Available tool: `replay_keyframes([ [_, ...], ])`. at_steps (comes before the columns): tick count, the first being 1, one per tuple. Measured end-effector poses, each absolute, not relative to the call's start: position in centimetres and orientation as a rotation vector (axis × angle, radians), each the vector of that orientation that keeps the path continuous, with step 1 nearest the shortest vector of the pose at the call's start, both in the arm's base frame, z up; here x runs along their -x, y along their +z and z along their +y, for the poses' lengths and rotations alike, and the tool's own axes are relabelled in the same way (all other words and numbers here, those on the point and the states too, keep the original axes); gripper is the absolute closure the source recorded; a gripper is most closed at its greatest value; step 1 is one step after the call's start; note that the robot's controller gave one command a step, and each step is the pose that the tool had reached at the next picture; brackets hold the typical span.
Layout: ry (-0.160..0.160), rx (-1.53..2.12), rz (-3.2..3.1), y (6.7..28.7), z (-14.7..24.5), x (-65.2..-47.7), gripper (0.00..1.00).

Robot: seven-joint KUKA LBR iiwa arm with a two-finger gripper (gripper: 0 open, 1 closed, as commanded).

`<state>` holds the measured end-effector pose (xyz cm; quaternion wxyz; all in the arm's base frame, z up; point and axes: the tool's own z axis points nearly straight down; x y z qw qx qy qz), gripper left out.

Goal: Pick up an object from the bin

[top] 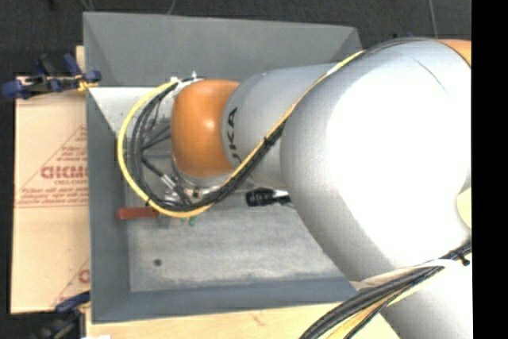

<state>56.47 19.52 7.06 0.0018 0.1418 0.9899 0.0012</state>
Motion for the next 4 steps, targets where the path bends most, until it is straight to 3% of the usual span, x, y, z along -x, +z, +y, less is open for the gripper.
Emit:
replay_keyframes([
  [1, 0.004, -0.228, 3.121, 21.7, 19.2, -57.5, 1.0],
  [2, 0.0, 0.097, 3.14, 15.0, 22.9, -57.1, 1.0],
  [3, -0.002, 0.334, 3.122, 13.1, 21.7, -57.8, 1.0],
  [4, 0.004, 0.445, 3.098, 20.3, 23.6, -57.6, 1.0],
])
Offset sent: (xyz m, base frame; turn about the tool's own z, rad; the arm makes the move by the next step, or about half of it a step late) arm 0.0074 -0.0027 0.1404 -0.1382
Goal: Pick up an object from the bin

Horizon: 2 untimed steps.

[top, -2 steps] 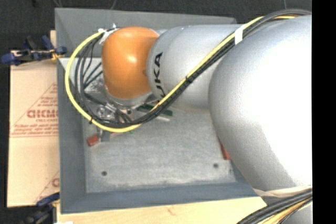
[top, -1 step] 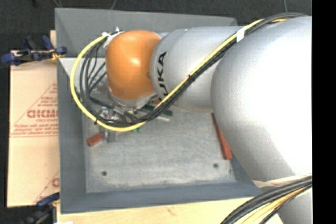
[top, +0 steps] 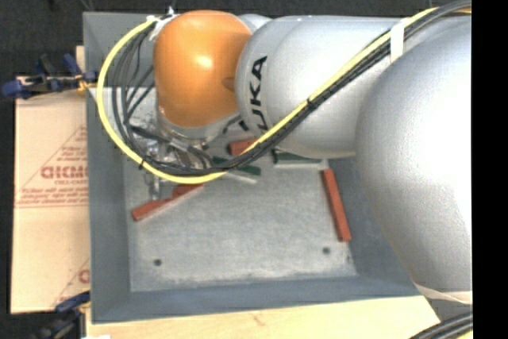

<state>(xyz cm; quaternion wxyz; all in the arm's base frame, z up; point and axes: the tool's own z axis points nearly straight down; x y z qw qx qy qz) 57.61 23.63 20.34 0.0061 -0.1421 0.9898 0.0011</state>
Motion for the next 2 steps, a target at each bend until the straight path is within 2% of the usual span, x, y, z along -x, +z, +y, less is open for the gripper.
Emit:
replay_keyframes([
  [1, 0.001, 0.444, 3.106, 19.9, 23.5, -57.5, 0.0],
  [2, -0.003, 0.734, 3.057, 6.7, 18.2, -60.3, 0.0],
])
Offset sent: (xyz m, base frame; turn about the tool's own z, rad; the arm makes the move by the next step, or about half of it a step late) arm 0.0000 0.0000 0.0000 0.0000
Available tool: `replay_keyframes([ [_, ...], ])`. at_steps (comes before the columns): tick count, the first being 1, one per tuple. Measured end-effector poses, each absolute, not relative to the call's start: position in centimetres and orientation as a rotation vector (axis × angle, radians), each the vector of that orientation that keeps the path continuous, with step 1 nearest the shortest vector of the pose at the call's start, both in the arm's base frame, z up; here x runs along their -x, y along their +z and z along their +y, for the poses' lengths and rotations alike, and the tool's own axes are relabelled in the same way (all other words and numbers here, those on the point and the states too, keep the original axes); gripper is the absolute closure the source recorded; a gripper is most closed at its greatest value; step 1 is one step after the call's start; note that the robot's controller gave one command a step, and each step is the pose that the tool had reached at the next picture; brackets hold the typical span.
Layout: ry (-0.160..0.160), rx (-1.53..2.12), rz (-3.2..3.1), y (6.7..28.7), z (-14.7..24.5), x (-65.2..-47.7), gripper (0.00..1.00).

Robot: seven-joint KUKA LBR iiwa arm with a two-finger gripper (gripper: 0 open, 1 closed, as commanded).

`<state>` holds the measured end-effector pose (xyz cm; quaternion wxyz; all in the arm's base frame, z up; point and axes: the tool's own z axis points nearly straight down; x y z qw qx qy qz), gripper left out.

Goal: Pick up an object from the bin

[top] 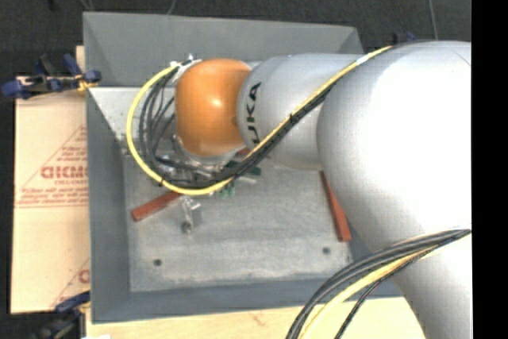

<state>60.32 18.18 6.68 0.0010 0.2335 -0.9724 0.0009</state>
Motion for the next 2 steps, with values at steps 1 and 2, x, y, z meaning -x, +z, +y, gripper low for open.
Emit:
replay_keyframes([
  [1, -0.002, -0.733, -3.06, 7.1, 18.4, -60.5, 1.0],
  [2, 0.001, -1.052, -2.974, 25.0, 19.8, -60.0, 1.0],
])
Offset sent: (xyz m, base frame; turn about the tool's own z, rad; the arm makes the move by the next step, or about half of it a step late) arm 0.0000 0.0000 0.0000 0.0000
